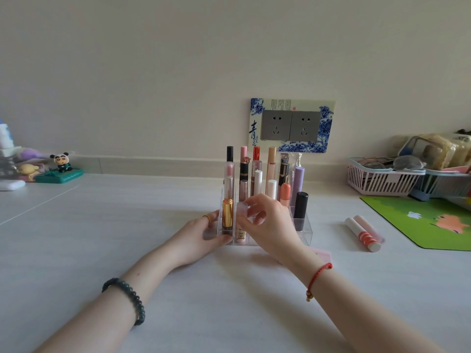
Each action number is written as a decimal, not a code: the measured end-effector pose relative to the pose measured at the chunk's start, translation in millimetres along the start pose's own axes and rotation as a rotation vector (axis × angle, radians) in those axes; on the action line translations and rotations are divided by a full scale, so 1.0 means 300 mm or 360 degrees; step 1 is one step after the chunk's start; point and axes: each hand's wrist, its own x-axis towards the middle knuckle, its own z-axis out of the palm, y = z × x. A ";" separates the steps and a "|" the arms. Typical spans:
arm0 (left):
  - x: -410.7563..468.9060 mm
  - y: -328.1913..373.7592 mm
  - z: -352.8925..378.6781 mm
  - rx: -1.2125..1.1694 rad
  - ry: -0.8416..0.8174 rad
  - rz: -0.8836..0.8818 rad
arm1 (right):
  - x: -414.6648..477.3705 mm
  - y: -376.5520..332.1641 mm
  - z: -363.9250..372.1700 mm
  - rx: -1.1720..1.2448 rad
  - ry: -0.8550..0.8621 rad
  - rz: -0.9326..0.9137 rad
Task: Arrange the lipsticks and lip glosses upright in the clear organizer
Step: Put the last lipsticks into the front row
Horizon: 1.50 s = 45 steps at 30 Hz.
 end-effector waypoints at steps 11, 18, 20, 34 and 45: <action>-0.003 0.008 -0.002 0.0005 -0.0010 -0.0004 | -0.006 -0.010 0.000 -0.0026 0.0003 -0.0025; 0.001 -0.001 -0.003 0.0006 -0.0030 -0.0035 | -0.004 -0.023 -0.068 -0.0132 0.0029 -0.0103; 0.002 -0.005 -0.005 0.0022 -0.0040 -0.0042 | -0.001 -0.025 -0.113 -0.0171 0.0050 -0.0132; 0.001 -0.007 -0.002 -0.0009 0.0006 -0.0005 | -0.025 0.266 -0.478 -0.1177 0.0022 0.0438; -0.001 -0.005 0.000 -0.0013 -0.0001 0.0001 | -0.028 0.286 -0.448 -0.1373 -0.0139 0.0746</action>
